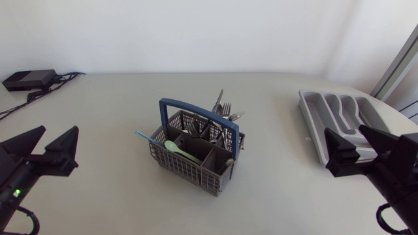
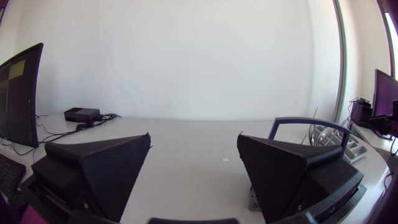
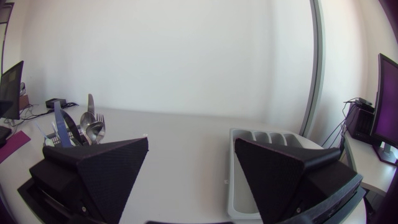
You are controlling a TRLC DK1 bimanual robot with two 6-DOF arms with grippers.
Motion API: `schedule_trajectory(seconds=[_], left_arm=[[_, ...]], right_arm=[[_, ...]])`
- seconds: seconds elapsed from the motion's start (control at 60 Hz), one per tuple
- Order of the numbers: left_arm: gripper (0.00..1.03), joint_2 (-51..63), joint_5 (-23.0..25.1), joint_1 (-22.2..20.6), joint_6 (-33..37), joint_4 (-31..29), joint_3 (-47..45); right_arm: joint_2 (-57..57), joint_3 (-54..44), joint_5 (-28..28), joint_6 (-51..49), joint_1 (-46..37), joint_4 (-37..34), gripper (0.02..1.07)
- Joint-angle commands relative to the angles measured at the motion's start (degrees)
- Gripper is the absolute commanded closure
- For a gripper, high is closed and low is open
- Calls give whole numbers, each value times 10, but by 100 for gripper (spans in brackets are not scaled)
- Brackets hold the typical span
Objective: Sort the cutlery from the basket into the organizer compartments.
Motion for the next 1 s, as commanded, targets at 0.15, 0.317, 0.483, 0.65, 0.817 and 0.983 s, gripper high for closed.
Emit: schedule_trajectory(seconds=[0.15,0.317,0.483,0.65,0.817,0.983], left_arm=[[10,180,-13,-27,-33,-25,112],[12,293,-89,-80,74,-107,205],[12,433,-57,-89,153,-222,290],[12,460,91,-71,185,-237,295],[12,475,204,-35,253,-235,289],[17,489,244,-34,312,-225,276]], right_arm=[[121,66,58,30,78,12,7],[200,129,61,32,84,-47,7],[276,186,55,8,86,-137,7],[294,201,-31,-11,84,-170,7],[325,218,-108,-55,72,-216,7],[344,224,-132,-113,79,-244,7]])
